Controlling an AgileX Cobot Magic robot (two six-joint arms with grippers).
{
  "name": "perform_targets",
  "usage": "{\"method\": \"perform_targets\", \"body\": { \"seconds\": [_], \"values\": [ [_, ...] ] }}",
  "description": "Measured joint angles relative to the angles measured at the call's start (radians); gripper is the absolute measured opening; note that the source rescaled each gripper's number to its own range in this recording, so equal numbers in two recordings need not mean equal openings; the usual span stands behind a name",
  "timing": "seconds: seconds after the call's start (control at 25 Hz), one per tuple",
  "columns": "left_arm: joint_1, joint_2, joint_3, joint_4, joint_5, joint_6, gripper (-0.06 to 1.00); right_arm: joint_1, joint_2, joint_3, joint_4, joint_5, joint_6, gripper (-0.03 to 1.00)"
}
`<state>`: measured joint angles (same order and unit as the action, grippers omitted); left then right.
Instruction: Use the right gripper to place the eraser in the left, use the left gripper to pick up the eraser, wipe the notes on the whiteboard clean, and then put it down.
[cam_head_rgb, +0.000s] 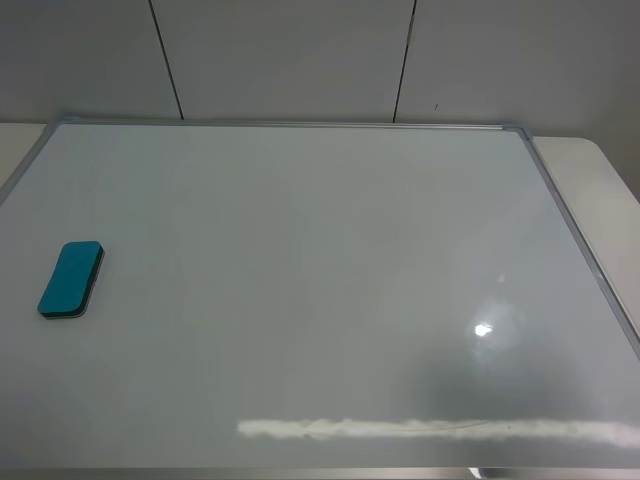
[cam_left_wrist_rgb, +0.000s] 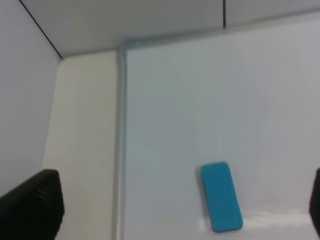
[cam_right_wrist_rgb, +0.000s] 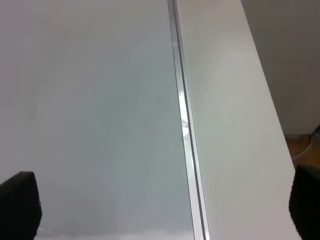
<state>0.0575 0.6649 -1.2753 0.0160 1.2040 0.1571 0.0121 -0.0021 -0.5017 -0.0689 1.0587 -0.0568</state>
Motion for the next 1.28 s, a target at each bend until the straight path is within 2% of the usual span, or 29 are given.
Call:
{"method": "perform_targets", "body": {
  "seconds": [0.36, 0.48, 0.72, 0.88, 1.04, 1.28],
  "values": [
    [0.0, -0.265, 0.033, -0.016, 0.0, 0.0, 1.0, 0.0, 0.0, 0.0, 0.0, 0.0, 0.0, 1.0],
    [0.0, -0.332, 0.133, -0.016, 0.0, -0.014, 1.0, 0.0, 0.0, 0.0, 0.0, 0.0, 0.0, 1.0],
    [0.0, -0.441, 0.452, -0.016, -0.005, -0.031, 1.0, 0.0, 0.0, 0.0, 0.0, 0.0, 0.0, 1.0],
    [0.0, -0.524, 0.624, -0.023, -0.053, -0.069, 1.0, 0.0, 0.0, 0.0, 0.0, 0.0, 0.0, 1.0],
    [-0.02, -0.647, 0.728, -0.028, -0.16, -0.157, 1.0, 0.0, 0.0, 0.0, 0.0, 0.0, 0.0, 1.0],
    [-0.088, -0.671, 0.77, -0.016, -0.155, -0.186, 1.0, 0.0, 0.0, 0.0, 0.0, 0.0, 0.0, 1.0]
  ]
}}
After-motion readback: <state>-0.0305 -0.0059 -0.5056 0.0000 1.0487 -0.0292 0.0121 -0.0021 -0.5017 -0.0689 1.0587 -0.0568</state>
